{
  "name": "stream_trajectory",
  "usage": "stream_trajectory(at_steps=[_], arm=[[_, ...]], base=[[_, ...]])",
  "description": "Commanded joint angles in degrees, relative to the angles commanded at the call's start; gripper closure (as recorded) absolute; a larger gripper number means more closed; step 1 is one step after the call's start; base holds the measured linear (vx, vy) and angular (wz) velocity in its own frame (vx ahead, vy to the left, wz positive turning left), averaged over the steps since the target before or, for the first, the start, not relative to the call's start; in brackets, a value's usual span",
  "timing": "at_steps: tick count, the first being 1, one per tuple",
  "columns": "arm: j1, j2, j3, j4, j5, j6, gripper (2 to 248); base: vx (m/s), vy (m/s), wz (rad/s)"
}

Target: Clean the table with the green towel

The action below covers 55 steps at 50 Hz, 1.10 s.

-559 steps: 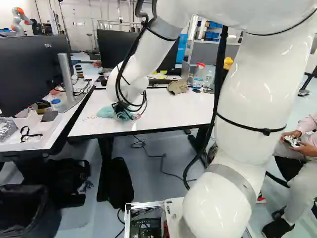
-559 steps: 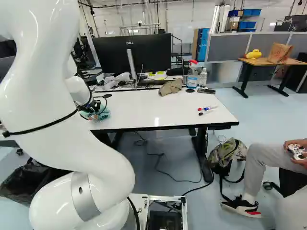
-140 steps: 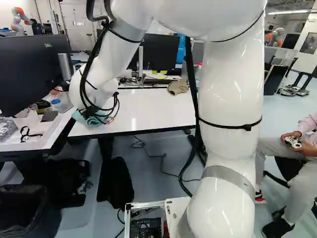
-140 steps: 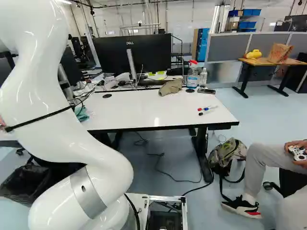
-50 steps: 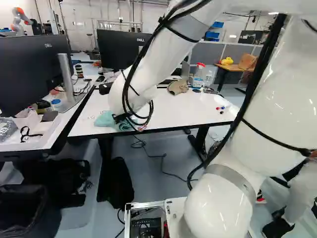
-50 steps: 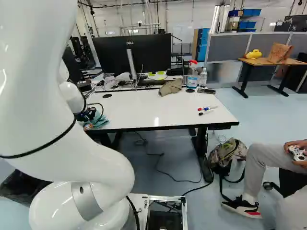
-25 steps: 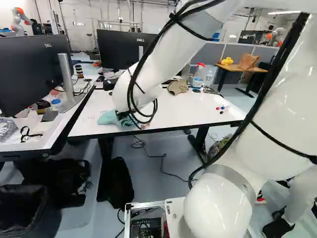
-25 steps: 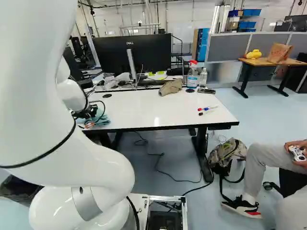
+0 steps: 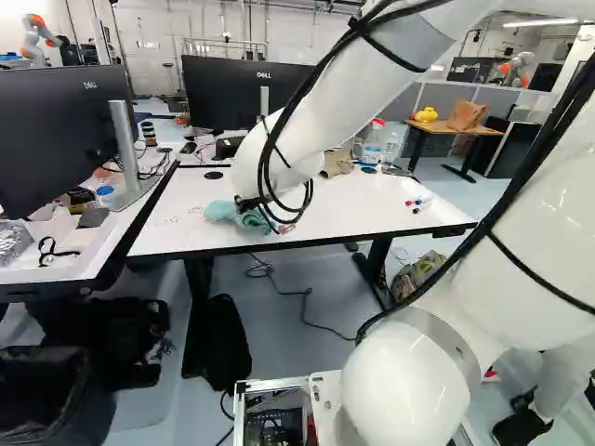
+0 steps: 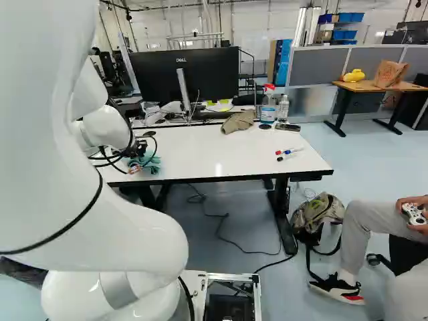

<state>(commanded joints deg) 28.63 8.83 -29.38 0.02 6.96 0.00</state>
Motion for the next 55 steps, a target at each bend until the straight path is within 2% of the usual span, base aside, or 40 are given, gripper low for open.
stream_trajectory(at_steps=[23, 38, 55], arm=[[-5.5, 0.4, 0.4, 0.0, 0.0, 0.0, 215], [-5.5, 0.8, 0.2, 0.0, 0.0, 0.0, 215], [-4.4, -1.6, -4.3, 0.0, 0.0, 0.0, 215]], base=[[0.0, 0.0, 0.0], [0.0, 0.0, 0.0], [0.0, 0.0, 0.0]])
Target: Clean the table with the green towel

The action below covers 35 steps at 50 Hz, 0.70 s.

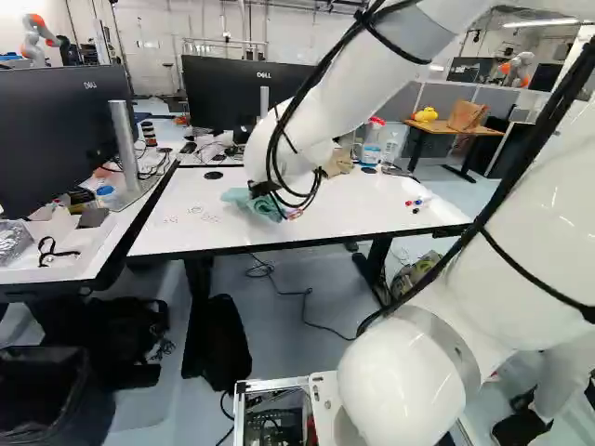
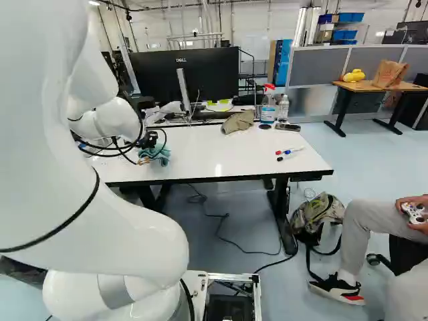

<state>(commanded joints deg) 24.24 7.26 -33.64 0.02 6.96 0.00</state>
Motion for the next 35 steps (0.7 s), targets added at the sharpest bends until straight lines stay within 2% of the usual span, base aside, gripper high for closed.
stream_trajectory(at_steps=[35], arm=[[5.9, -4.2, -5.8, 0.0, 0.0, 0.0, 215]], base=[[0.0, 0.0, 0.0]])
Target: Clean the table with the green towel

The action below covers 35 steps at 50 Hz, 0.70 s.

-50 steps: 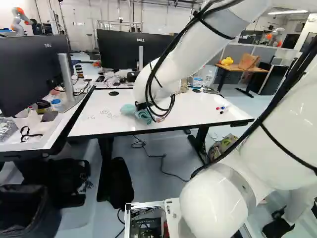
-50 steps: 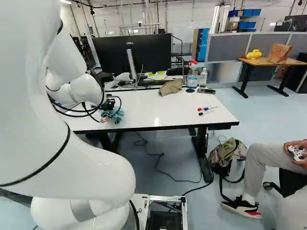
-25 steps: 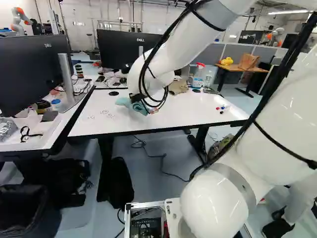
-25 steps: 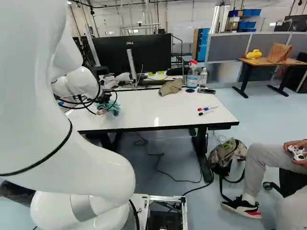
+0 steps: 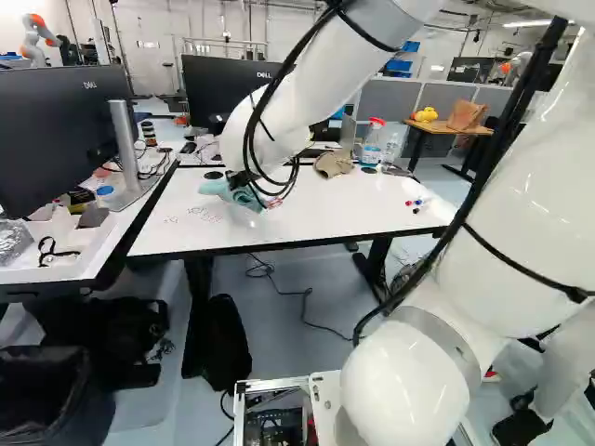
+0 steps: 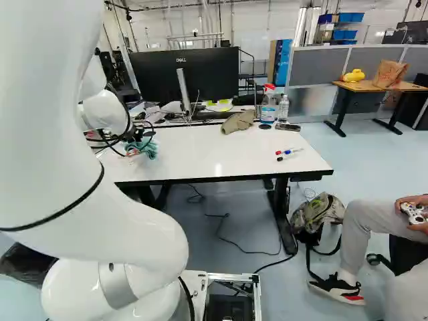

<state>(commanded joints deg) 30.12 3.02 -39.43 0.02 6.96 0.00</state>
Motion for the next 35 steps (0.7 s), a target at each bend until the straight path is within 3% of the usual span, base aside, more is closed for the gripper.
stream_trajectory(at_steps=[28, 35], arm=[[4.6, -5.3, -4.6, 0.0, 0.0, 0.0, 215], [4.8, -6.5, -5.0, 0.0, 0.0, 0.0, 215]], base=[[0.0, 0.0, 0.0], [0.0, 0.0, 0.0]])
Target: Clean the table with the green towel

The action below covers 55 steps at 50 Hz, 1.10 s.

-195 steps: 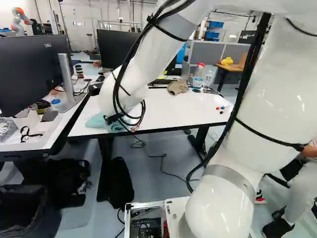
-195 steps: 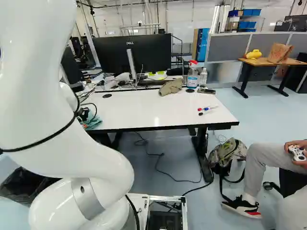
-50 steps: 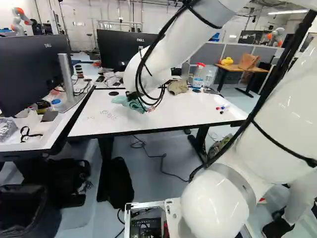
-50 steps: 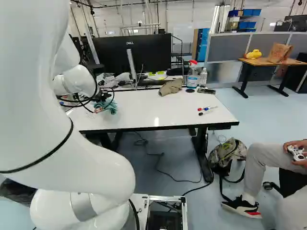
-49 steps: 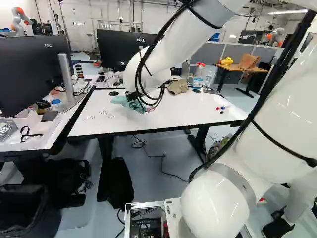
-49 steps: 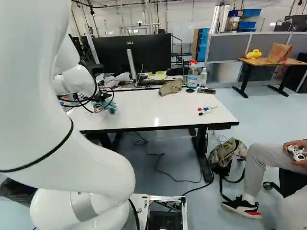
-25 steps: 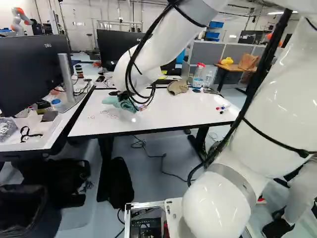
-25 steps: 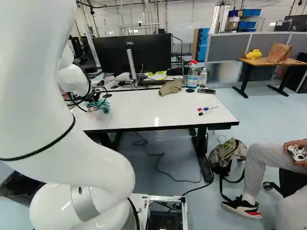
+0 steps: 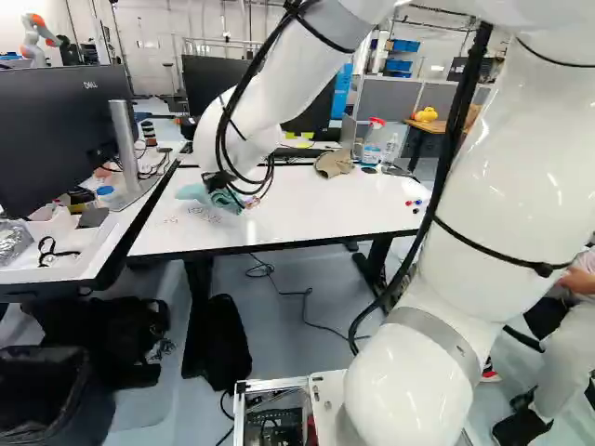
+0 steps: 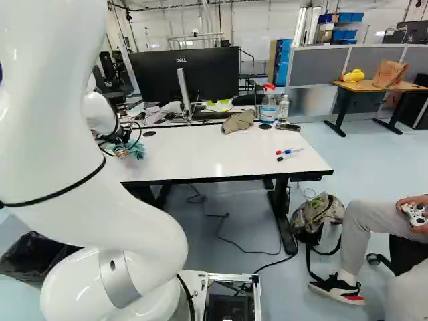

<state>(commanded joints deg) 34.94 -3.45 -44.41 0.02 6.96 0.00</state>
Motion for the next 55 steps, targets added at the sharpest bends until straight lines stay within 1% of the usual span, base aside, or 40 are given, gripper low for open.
stream_trajectory(at_steps=[50, 55], arm=[[0.0, -8.1, -1.4, 0.0, 0.0, 0.0, 215], [0.0, -8.1, -1.4, 0.0, 0.0, 0.0, 215]], base=[[0.0, 0.0, 0.0], [0.0, 0.0, 0.0]])
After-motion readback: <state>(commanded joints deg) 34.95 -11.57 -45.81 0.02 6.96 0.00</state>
